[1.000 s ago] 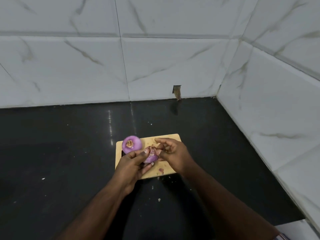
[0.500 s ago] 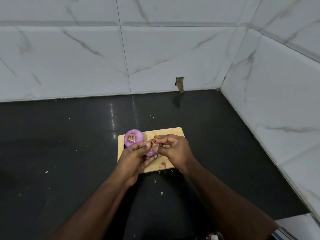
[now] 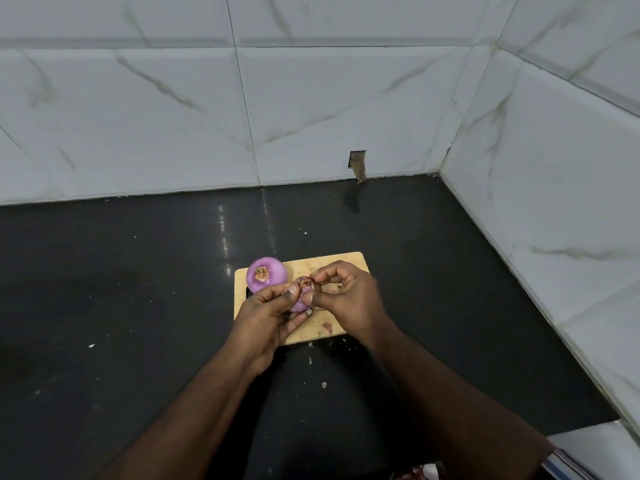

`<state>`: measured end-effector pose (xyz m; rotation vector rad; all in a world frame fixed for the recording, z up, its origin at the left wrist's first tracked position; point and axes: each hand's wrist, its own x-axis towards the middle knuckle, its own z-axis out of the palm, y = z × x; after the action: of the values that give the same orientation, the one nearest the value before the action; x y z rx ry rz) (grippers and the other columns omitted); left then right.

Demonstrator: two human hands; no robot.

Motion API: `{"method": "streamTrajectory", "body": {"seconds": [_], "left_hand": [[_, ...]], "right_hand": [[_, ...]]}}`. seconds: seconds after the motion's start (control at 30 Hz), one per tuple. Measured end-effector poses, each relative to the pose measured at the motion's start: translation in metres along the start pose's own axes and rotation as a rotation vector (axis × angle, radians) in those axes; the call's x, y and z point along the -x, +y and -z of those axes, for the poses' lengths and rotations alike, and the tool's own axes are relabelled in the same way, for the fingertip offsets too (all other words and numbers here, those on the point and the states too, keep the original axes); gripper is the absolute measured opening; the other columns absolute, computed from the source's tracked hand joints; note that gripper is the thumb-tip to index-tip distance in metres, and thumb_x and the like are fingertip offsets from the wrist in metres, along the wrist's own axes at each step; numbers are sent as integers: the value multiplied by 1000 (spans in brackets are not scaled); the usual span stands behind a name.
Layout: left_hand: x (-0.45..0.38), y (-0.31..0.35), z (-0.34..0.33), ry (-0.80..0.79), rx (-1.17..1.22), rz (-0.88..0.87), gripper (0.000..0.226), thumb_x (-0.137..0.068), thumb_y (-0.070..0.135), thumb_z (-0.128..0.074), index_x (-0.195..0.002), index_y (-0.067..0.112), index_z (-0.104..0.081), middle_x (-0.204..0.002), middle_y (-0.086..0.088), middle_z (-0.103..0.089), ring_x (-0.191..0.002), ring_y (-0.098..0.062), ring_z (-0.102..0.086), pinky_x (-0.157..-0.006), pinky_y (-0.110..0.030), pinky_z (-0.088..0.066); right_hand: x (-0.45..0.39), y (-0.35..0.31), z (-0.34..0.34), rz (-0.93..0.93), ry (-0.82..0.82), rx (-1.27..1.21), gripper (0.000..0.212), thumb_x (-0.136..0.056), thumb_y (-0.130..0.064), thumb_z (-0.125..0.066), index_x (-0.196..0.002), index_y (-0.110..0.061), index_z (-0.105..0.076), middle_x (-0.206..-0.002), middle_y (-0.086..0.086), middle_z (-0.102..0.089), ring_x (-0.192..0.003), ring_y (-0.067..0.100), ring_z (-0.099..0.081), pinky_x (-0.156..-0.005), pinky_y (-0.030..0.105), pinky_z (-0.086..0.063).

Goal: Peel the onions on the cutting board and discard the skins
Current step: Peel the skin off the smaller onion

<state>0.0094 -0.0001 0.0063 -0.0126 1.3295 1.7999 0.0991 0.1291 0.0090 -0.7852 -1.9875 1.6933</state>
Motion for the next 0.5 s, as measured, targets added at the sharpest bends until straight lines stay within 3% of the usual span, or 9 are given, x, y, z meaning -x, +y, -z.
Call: {"method": "streamTrajectory", "body": {"seconds": [0.07,0.17,0.27,0.4,0.5], "left_hand": [[0,0,1,-5,-8,3,11,-97,9,-63,-98,5,-72,-98,-16,-77,-85,-19,-76,-73,-26,-62],[-1,-1,2,-4,-10,6,11,-97,9,-63,-101,4,-71,-100,-16,-77,-88,-21,-76,-73,-27,-62],[-2,0,2,0,7,11,15,-96,9,-64,-109,3,-69,-103,-17,-77,-91,-21,-75,-71,-26,-61],[-2,0,4,-23,-25,20,10,-96,8,-63,-104,5,-69,-100,-16,-77,-84,-18,-75,-71,-26,-61],[-2,1,6,-51,-33,20,11,-97,5,-61,-105,4,-69,-98,-16,-77,-83,-18,-76,-72,-27,-62]], "right_hand": [[0,2,1,29,-10,15,30,-69,-7,-88,-82,-24,-67,-92,-4,-70,-70,-8,-62,-53,25,-56],[-4,8,2,73,-12,43,29,-67,-9,-89,-82,-21,-67,-85,-9,-68,-76,-6,-62,-65,19,-53],[-6,11,1,99,-6,53,32,-68,-10,-88,-84,-27,-66,-86,-14,-66,-82,0,-62,-77,26,-55],[-8,5,4,64,-131,99,50,-73,-10,-84,-112,-36,-68,-117,-10,-60,-101,4,-61,-73,43,-62],[-12,3,8,84,-165,184,44,-72,-11,-86,-113,-22,-73,-109,-8,-63,-100,5,-63,-85,27,-56]]}}
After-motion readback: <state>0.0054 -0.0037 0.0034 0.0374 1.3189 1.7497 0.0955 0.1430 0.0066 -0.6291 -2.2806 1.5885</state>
